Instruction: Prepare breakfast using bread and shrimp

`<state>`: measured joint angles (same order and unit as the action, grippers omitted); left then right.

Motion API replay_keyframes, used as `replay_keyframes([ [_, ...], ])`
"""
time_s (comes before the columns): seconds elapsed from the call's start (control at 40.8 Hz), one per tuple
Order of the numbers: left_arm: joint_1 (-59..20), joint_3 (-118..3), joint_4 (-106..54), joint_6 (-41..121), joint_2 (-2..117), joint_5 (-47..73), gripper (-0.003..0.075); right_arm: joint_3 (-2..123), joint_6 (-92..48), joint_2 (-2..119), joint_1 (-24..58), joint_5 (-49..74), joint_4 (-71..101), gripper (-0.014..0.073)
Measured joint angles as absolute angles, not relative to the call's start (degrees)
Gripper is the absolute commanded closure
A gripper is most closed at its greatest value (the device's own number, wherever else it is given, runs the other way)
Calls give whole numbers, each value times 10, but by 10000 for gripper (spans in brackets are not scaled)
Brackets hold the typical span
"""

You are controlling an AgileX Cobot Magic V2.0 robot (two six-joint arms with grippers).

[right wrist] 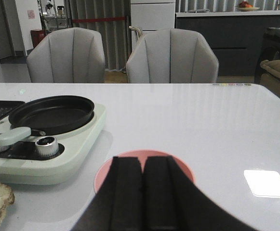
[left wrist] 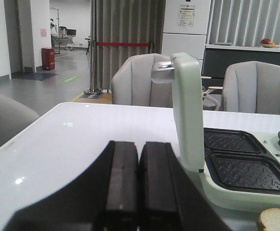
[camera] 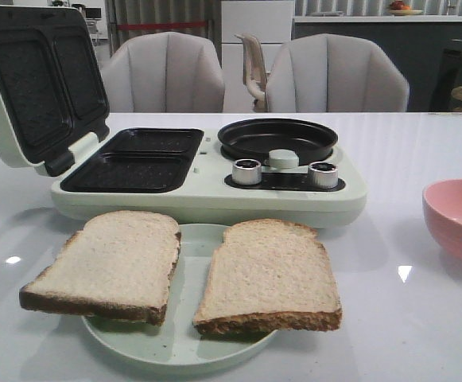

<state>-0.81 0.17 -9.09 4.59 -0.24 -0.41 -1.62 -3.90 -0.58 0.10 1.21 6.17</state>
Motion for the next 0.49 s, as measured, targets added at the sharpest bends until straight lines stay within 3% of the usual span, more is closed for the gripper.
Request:
replay_keyframes([
  [0.318,-8,0,-90,46,-2,-41,619,-9,-39,-6,1,-10,62,553],
  [0.49,-8,-53,-75,46,-2,-32,619,76,-39,-6,1,22,62,553],
])
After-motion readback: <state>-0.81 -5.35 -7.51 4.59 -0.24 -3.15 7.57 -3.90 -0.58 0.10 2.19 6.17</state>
